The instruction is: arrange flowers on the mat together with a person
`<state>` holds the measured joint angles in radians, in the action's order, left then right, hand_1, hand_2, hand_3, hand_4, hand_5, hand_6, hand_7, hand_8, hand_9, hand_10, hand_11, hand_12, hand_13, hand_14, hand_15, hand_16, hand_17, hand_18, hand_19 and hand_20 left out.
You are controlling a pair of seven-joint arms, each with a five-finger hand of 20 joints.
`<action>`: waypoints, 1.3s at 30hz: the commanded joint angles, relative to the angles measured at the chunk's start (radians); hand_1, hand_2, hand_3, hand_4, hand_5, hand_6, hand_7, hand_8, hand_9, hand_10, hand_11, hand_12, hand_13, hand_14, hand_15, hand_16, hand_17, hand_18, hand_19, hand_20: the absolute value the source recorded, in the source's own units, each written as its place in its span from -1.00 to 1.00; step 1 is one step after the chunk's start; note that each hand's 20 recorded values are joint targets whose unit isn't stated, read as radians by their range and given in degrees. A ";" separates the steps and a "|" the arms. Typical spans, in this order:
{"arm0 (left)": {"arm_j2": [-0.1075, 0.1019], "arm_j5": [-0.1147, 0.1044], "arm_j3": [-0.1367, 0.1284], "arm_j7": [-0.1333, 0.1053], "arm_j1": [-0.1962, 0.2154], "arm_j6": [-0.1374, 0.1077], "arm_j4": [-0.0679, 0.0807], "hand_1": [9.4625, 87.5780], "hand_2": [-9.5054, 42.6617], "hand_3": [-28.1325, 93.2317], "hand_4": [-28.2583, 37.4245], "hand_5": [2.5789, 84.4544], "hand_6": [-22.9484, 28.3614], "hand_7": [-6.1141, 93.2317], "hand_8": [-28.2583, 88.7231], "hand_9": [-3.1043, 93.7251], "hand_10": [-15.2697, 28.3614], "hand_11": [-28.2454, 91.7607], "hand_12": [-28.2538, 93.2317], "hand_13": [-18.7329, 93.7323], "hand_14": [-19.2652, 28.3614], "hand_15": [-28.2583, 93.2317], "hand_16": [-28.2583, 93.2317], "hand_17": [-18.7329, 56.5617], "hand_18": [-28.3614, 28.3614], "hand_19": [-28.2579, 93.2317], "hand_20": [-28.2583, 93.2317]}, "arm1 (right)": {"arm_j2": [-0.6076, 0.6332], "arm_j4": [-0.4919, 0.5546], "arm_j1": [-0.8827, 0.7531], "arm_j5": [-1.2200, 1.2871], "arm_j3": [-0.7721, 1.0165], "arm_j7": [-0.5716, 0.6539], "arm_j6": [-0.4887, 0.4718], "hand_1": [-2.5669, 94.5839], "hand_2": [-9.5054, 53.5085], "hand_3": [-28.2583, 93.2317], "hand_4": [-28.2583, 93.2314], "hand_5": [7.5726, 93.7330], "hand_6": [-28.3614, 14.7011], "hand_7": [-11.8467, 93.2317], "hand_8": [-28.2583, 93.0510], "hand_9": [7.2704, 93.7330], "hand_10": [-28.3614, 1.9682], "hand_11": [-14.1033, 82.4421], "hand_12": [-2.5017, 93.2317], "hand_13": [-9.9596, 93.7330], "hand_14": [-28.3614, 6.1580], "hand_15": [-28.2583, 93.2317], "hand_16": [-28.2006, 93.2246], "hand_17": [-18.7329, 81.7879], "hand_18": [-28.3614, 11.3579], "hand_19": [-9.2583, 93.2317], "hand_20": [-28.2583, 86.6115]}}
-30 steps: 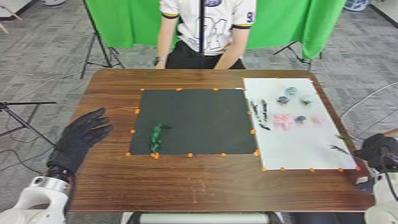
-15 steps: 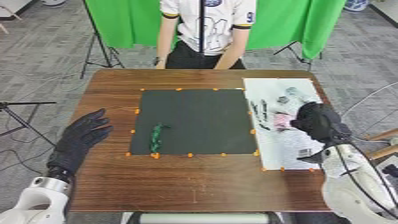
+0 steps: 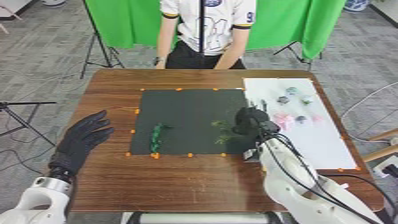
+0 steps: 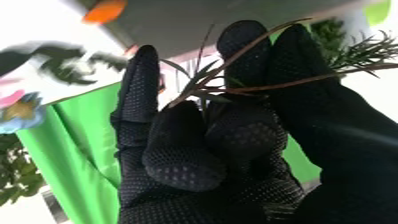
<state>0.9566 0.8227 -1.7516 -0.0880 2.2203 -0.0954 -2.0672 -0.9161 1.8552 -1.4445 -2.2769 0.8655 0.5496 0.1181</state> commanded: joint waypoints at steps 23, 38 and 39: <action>0.001 0.010 0.032 0.027 -0.025 0.028 0.022 -0.56 -0.75 0.60 -0.89 -0.27 0.01 -0.40 -0.72 -0.33 0.23 -0.06 -0.25 -0.18 0.40 0.12 -0.57 -0.67 0.71 0.29 -0.38 | -0.229 0.000 0.053 0.092 -0.024 0.146 -0.078 -0.52 -0.71 0.71 -0.96 0.62 0.24 0.01 -0.72 0.77 0.29 0.59 -0.24 0.73 0.15 0.78 -0.11 -0.03 -0.51 0.64 0.02; -0.001 0.006 0.013 0.015 0.002 0.018 0.011 -0.56 -0.74 0.60 -0.89 -0.27 0.00 -0.40 -0.72 -0.33 0.23 -0.06 -0.25 -0.18 0.40 0.12 -0.57 -0.67 0.71 0.29 -0.38 | 0.031 0.085 0.078 0.197 0.026 0.147 -0.280 -0.59 -0.45 0.69 -0.95 0.65 0.20 0.00 -0.71 0.77 0.18 0.58 -0.25 0.71 0.04 0.79 -0.11 -0.05 -0.53 0.63 0.01; -0.002 0.008 0.012 0.017 0.003 0.018 0.010 -0.56 -0.74 0.60 -0.89 -0.27 0.00 -0.40 -0.72 -0.33 0.23 -0.06 -0.25 -0.18 0.40 0.12 -0.57 -0.67 0.71 0.29 -0.38 | 0.037 0.083 0.083 0.204 0.020 0.148 -0.314 -0.58 -0.41 0.69 -0.95 0.66 0.19 -0.01 -0.71 0.77 0.17 0.58 -0.25 0.71 0.03 0.80 -0.11 -0.05 -0.53 0.63 0.00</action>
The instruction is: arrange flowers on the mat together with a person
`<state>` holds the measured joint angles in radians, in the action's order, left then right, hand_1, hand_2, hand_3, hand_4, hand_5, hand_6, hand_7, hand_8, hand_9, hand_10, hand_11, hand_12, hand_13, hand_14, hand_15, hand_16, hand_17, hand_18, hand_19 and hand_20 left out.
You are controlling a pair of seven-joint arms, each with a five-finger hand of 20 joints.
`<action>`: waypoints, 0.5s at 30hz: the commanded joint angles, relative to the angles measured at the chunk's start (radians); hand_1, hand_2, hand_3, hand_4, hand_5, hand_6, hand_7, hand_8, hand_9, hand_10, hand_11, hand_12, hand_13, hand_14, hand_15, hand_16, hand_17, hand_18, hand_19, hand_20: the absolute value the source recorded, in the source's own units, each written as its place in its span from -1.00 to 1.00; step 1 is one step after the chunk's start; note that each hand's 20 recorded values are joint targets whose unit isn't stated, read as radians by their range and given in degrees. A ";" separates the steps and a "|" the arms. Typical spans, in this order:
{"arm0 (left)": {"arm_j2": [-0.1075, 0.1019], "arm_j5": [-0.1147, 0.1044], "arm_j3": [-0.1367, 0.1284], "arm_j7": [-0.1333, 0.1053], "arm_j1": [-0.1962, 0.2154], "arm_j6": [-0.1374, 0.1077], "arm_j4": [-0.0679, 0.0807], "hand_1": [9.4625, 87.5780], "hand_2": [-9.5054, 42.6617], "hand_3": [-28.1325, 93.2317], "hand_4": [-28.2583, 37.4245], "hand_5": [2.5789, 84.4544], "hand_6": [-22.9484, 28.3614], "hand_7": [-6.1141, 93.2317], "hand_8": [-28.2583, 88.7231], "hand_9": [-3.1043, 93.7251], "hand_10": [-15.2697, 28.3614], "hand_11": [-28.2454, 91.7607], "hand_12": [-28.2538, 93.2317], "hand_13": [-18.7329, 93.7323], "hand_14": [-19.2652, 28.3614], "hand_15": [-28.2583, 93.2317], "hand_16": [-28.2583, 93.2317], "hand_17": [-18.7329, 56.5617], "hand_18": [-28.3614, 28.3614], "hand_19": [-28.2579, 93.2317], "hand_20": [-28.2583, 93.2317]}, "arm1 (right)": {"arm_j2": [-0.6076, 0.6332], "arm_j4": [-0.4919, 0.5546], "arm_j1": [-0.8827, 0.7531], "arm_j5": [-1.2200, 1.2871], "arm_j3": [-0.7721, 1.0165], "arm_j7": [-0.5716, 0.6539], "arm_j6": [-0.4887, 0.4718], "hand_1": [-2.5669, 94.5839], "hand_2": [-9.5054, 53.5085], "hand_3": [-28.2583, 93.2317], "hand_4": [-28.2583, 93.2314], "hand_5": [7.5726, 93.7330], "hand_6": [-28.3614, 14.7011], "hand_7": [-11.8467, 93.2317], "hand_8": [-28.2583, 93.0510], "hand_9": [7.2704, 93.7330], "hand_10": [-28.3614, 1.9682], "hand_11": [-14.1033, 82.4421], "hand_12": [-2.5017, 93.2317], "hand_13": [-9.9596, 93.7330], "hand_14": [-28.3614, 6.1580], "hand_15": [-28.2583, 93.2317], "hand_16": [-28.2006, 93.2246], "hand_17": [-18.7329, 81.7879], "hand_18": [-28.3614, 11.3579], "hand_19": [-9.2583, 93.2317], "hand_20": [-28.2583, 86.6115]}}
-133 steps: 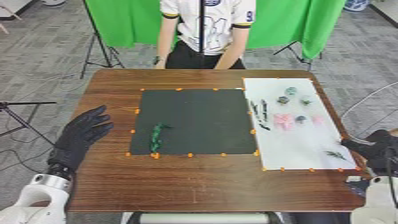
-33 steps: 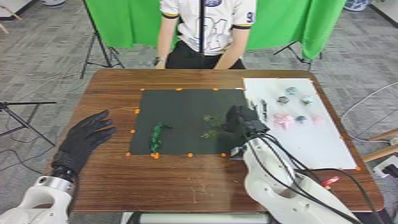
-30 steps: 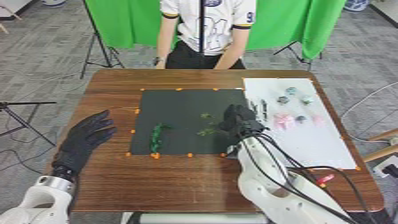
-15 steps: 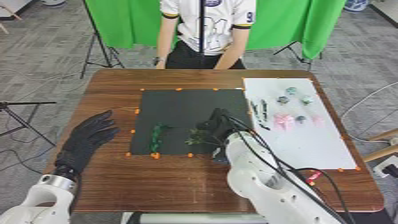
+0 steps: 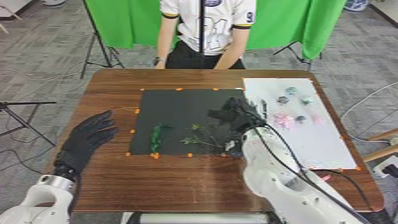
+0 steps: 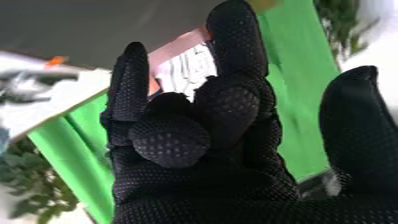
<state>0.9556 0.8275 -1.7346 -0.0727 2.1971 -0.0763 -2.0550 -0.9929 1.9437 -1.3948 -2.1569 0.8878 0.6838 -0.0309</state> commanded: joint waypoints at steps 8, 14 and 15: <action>0.000 0.002 0.000 0.001 0.020 0.000 0.001 -0.56 -0.74 0.60 -0.89 -0.27 0.00 -0.40 -0.72 -0.33 0.23 -0.06 -0.25 -0.18 0.40 0.12 -0.57 -0.67 0.71 0.29 -0.38 | 0.088 -0.017 0.048 0.148 -0.046 -0.007 -0.241 -0.57 -0.34 0.67 -0.96 0.65 0.17 -0.04 -0.70 0.76 0.12 0.55 -0.25 0.71 -0.01 0.79 -0.12 -0.05 -0.54 0.62 -0.02; 0.002 0.000 -0.002 0.002 0.024 -0.003 0.000 -0.56 -0.74 0.60 -0.89 -0.27 0.00 -0.40 -0.72 -0.33 0.23 -0.06 -0.25 -0.18 0.40 0.12 -0.57 -0.67 0.71 0.29 -0.38 | 0.048 -0.020 0.059 0.189 -0.067 -0.029 -0.290 -0.57 -0.33 0.67 -0.96 0.65 0.17 -0.05 -0.70 0.76 0.11 0.55 -0.25 0.70 -0.01 0.79 -0.12 -0.05 -0.55 0.63 -0.04; 0.003 0.000 -0.001 0.002 0.023 -0.004 0.000 -0.56 -0.74 0.60 -0.89 -0.27 0.00 -0.40 -0.72 -0.33 0.23 -0.06 -0.25 -0.18 0.40 0.12 -0.57 -0.67 0.71 0.29 -0.38 | 0.040 -0.023 0.061 0.195 -0.070 -0.031 -0.299 -0.57 -0.33 0.67 -0.96 0.66 0.17 -0.05 -0.70 0.76 0.11 0.55 -0.25 0.70 -0.01 0.79 -0.12 -0.05 -0.55 0.63 -0.04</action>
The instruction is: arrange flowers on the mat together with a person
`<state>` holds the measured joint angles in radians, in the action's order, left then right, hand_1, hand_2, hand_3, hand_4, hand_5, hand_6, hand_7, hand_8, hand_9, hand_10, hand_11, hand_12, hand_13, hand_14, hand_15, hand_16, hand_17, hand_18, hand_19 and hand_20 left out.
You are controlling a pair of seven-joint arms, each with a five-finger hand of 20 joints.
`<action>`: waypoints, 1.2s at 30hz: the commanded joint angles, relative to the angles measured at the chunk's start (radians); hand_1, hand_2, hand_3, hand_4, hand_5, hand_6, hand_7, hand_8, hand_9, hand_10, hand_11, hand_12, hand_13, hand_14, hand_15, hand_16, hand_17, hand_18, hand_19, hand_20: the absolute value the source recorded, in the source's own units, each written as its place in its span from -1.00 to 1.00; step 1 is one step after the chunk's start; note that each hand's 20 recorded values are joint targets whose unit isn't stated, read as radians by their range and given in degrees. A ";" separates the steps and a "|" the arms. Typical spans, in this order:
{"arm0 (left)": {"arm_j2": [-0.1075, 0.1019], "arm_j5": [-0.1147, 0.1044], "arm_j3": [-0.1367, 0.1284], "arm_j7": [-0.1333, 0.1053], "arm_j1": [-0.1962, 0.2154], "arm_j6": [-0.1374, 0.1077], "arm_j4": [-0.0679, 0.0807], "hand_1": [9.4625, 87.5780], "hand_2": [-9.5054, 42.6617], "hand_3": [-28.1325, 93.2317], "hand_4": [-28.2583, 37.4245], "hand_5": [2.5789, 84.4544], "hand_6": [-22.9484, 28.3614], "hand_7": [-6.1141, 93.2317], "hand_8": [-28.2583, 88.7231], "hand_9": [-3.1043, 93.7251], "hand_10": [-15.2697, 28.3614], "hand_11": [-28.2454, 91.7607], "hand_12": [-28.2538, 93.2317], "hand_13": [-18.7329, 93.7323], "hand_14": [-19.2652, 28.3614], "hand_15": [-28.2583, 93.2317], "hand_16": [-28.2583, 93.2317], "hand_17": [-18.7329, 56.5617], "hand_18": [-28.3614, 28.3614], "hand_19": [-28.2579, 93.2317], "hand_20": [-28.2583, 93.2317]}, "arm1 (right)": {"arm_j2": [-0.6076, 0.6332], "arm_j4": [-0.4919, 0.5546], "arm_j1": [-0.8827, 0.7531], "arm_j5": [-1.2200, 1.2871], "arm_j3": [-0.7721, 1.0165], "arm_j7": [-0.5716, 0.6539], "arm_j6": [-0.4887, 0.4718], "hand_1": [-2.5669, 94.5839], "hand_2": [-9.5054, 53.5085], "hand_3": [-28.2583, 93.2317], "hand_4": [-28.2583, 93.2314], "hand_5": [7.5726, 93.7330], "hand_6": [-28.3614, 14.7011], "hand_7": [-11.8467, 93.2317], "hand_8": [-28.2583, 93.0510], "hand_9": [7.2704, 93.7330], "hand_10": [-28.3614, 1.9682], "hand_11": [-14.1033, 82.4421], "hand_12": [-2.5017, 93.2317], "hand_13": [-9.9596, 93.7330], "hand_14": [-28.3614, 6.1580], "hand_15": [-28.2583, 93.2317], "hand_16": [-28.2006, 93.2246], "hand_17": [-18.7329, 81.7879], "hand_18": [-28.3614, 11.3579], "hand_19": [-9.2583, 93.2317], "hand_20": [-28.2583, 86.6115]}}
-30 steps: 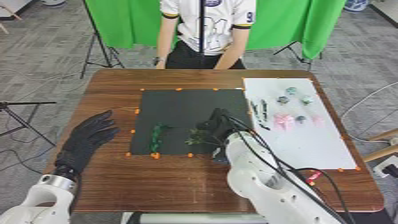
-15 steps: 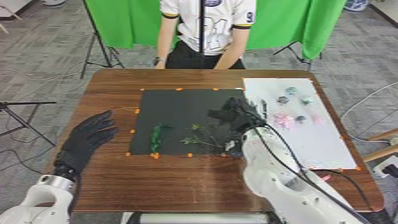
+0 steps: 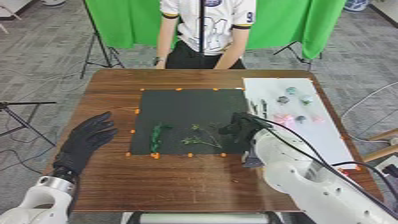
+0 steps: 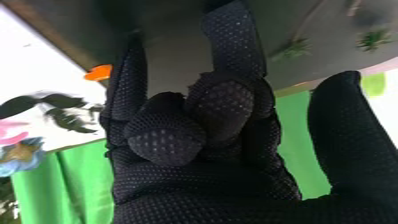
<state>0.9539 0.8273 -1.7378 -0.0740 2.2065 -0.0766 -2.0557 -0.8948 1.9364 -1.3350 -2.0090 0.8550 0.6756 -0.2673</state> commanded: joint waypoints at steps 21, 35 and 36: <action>0.010 0.001 0.004 0.012 0.004 0.003 0.008 -0.57 -0.74 0.61 -0.89 -0.27 0.00 -0.40 -0.72 -0.33 0.23 -0.07 -0.25 -0.18 0.40 0.12 -0.57 -0.67 0.71 0.29 -0.38 | -0.215 -0.049 -0.003 0.092 -0.047 -0.006 -0.175 -0.59 -0.26 0.64 -0.97 0.65 0.15 -0.07 -0.69 0.75 0.08 0.53 -0.25 0.69 -0.03 0.78 -0.13 -0.06 -0.56 0.63 -0.08; 0.011 0.002 0.014 0.015 -0.011 0.008 0.015 -0.56 -0.73 0.60 -0.89 -0.27 0.01 -0.40 -0.72 -0.33 0.23 -0.07 -0.25 -0.18 0.40 0.12 -0.57 -0.67 0.71 0.29 -0.38 | -0.256 -0.101 0.004 0.064 -0.063 -0.001 -0.125 -0.59 -0.26 0.64 -0.97 0.62 0.14 -0.08 -0.69 0.73 0.05 0.52 -0.25 0.67 -0.05 0.78 -0.13 -0.09 -0.57 0.62 -0.09; 0.011 0.002 0.015 0.016 -0.013 0.010 0.017 -0.56 -0.73 0.60 -0.89 -0.27 0.01 -0.40 -0.72 -0.33 0.23 -0.07 -0.25 -0.18 0.40 0.12 -0.57 -0.67 0.71 0.29 -0.38 | -0.256 -0.100 0.003 0.061 -0.063 -0.003 -0.125 -0.59 -0.26 0.64 -0.97 0.62 0.14 -0.08 -0.69 0.73 0.05 0.52 -0.25 0.67 -0.05 0.78 -0.13 -0.09 -0.57 0.62 -0.09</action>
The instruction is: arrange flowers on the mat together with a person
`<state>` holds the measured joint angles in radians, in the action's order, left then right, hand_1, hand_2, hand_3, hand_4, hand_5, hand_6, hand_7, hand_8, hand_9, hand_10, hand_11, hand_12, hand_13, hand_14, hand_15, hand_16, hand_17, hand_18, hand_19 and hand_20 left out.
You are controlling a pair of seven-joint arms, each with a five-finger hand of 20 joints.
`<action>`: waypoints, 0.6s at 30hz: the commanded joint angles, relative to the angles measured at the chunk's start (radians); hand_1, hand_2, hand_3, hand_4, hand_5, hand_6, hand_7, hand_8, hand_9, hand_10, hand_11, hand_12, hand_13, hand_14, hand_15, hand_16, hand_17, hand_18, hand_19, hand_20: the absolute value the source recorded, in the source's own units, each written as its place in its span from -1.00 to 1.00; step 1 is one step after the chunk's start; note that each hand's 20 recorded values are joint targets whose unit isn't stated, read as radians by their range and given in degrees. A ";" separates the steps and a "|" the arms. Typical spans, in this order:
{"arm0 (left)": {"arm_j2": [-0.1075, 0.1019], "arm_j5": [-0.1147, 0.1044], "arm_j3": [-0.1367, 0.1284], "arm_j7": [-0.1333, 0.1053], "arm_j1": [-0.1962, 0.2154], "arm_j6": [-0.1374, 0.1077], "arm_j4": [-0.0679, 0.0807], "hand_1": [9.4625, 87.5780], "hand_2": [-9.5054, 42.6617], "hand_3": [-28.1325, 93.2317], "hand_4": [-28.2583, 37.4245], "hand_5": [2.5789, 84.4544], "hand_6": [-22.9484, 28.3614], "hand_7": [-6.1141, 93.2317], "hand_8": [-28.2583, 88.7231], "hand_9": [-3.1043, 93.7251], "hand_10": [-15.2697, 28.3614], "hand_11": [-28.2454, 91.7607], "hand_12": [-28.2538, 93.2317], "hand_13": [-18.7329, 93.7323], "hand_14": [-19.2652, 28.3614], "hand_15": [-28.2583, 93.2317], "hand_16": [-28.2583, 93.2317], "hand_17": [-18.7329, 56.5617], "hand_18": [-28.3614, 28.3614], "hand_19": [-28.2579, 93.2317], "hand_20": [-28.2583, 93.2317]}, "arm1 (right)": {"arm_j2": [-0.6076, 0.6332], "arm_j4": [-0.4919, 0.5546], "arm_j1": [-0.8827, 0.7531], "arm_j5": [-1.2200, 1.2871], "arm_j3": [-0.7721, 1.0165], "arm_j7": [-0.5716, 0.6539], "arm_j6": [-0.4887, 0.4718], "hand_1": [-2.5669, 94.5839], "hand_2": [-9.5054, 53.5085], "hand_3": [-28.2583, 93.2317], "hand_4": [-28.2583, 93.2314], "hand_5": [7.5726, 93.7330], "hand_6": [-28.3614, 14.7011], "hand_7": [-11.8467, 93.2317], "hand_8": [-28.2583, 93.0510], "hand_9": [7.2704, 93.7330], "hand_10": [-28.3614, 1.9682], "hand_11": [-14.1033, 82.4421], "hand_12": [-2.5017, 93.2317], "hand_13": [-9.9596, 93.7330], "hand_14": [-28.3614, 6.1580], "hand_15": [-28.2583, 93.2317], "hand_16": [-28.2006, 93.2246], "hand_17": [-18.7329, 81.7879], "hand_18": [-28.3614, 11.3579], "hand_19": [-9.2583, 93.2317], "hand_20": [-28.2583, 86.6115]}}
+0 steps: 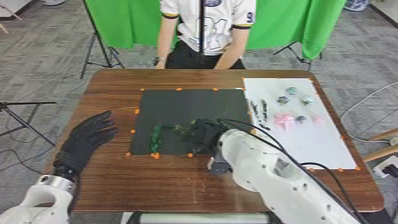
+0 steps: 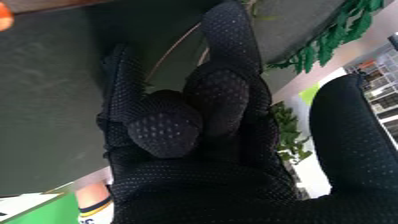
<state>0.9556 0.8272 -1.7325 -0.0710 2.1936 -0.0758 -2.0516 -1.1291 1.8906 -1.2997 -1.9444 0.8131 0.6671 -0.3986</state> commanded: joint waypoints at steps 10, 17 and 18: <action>0.010 0.000 -0.003 0.006 0.015 -0.001 0.006 -0.56 -0.73 0.60 -0.88 -0.27 0.00 -0.40 -0.72 -0.33 0.23 -0.07 -0.25 -0.18 0.41 0.12 -0.57 -0.67 0.71 0.29 -0.38 | 0.021 0.037 -0.100 0.008 0.070 -0.008 0.005 -0.59 -0.26 0.64 -0.96 0.62 0.14 -0.08 -0.70 0.73 0.05 0.53 -0.25 0.67 -0.06 0.78 -0.14 -0.09 -0.57 0.61 -0.09; 0.010 -0.001 -0.010 0.000 0.018 0.001 0.003 -0.56 -0.74 0.60 -0.89 -0.27 0.01 -0.40 -0.72 -0.33 0.23 -0.07 -0.25 -0.18 0.40 0.12 -0.57 -0.67 0.71 0.29 -0.38 | 0.075 0.116 -0.212 0.179 0.283 -0.140 0.211 -0.59 -0.29 0.66 -0.96 0.62 0.15 -0.07 -0.70 0.73 0.07 0.53 -0.26 0.67 -0.06 0.78 -0.14 -0.08 -0.57 0.62 -0.09; 0.009 0.001 -0.012 0.001 0.020 0.003 0.001 -0.56 -0.74 0.60 -0.89 -0.27 0.01 -0.40 -0.72 -0.33 0.23 -0.06 -0.25 -0.18 0.40 0.12 -0.57 -0.67 0.71 0.29 -0.38 | 0.084 0.115 -0.247 0.236 0.335 -0.210 0.254 -0.59 -0.30 0.66 -0.96 0.61 0.15 -0.07 -0.70 0.72 0.06 0.53 -0.26 0.66 -0.06 0.78 -0.14 -0.09 -0.57 0.61 -0.09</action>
<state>0.9578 0.8265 -1.7389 -0.0729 2.1976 -0.0767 -2.0498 -1.1182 1.9832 -1.4392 -1.8835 0.9656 0.6376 -0.3403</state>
